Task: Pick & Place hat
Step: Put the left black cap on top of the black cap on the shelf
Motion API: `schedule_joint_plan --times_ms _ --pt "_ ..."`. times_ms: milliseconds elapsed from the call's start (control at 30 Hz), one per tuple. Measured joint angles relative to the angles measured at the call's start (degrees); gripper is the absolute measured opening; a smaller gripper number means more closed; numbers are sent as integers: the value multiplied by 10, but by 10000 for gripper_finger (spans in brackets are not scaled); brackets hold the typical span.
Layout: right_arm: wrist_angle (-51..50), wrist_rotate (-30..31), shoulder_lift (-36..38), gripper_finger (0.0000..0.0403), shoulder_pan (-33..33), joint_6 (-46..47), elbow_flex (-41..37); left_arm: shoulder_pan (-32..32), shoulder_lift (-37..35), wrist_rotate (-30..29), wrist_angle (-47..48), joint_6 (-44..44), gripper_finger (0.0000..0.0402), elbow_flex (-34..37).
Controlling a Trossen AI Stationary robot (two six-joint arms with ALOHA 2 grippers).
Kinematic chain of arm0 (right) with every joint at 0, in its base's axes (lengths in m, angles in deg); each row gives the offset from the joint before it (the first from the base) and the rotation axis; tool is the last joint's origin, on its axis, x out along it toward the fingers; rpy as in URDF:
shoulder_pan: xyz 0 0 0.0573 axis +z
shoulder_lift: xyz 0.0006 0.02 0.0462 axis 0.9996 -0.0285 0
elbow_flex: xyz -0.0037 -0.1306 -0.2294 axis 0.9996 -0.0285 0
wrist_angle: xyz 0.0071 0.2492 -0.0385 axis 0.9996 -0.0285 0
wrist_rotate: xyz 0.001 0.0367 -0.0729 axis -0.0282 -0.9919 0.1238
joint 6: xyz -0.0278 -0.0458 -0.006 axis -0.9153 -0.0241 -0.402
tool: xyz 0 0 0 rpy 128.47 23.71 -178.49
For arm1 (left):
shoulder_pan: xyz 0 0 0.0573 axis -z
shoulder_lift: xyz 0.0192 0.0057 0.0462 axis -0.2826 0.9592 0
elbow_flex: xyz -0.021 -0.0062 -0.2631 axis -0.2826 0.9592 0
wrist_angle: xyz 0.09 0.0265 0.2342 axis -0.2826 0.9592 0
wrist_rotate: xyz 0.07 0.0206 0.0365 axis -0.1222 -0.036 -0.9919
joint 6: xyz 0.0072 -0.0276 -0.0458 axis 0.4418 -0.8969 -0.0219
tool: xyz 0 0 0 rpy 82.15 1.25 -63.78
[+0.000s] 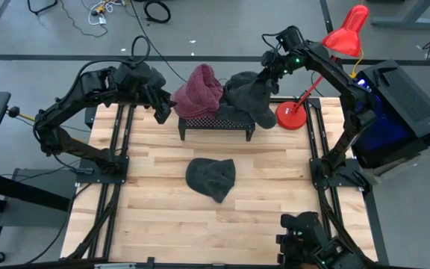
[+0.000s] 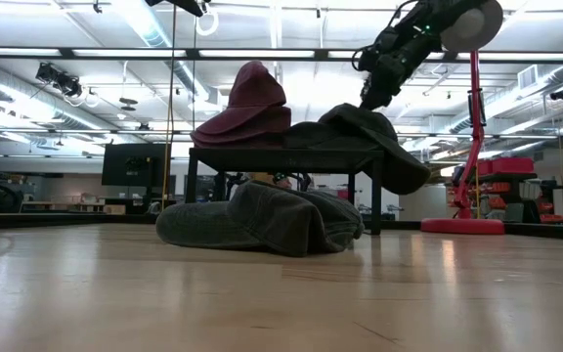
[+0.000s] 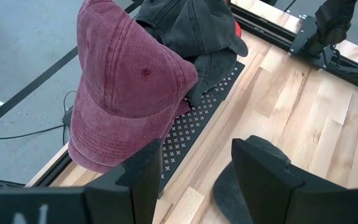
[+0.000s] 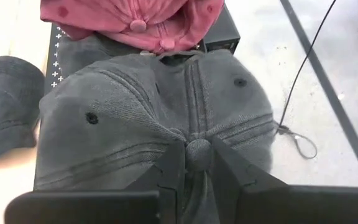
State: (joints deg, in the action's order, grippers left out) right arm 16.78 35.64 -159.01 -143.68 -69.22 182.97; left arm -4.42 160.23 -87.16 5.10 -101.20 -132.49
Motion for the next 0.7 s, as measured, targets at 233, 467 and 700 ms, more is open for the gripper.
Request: schedule_joint_plan --times_ms 233,467,700 --pt "21 -2 29 57 0 1 0 0 0 0 0 0 199 0" --pt "25 -6 38 58 0 4 0 0 0 0 0 -1 199 0" --pt "19 -5 40 56 1 -9 4 0 0 0 0 -12 199 0"
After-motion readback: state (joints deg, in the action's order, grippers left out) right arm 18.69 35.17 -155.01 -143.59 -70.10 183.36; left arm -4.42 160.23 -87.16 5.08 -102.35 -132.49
